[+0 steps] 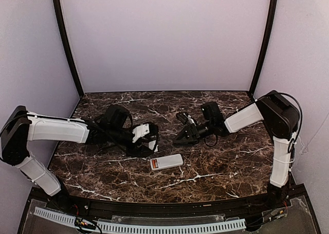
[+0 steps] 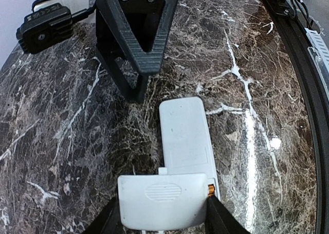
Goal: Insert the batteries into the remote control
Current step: Pick up the battery cover from the center of the board, then pass from the left arm to the right
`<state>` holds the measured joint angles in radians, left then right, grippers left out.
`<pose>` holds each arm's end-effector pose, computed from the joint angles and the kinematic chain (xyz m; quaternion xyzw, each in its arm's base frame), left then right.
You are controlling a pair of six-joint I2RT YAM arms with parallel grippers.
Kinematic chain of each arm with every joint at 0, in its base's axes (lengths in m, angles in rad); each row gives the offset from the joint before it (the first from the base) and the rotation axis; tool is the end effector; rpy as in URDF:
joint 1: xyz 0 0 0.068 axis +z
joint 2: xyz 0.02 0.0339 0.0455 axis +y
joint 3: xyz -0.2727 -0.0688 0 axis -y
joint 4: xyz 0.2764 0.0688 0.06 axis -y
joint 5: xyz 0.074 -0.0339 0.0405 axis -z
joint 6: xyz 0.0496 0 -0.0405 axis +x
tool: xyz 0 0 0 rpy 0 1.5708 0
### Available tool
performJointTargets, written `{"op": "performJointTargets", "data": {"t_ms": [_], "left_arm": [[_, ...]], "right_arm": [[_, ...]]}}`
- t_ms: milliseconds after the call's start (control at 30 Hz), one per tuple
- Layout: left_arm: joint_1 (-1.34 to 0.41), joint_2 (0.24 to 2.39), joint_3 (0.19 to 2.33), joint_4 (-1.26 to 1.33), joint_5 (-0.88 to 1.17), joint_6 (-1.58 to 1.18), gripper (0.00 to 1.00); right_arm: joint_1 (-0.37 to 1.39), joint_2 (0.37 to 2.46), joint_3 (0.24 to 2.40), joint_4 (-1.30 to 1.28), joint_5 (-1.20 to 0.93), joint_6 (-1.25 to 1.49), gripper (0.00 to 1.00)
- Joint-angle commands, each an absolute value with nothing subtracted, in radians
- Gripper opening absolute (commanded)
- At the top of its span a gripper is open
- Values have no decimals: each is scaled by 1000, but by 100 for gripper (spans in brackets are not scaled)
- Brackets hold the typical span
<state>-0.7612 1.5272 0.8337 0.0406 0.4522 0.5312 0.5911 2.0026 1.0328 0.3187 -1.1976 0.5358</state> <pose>0.2408 -0.2594 0.1833 0.6054 0.6377 -0.2492 0.4058 0.3173 0.2686 0.1113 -0.2705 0.7330 0.6228 0.0401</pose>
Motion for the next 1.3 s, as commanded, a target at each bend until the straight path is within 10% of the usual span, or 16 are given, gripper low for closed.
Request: {"op": "performJointTargets", "data": {"t_ms": [0, 833, 1267], "left_arm": [[-792, 1520, 901, -58, 402, 537, 43], [-831, 1578, 989, -59, 365, 514, 43], [-833, 1540, 958, -24, 362, 522, 55]], "right_arm": [[646, 1974, 1026, 613, -1262, 764, 54], [738, 2084, 1122, 688, -1232, 890, 44], [750, 2117, 1103, 895, -1277, 1051, 4]]}}
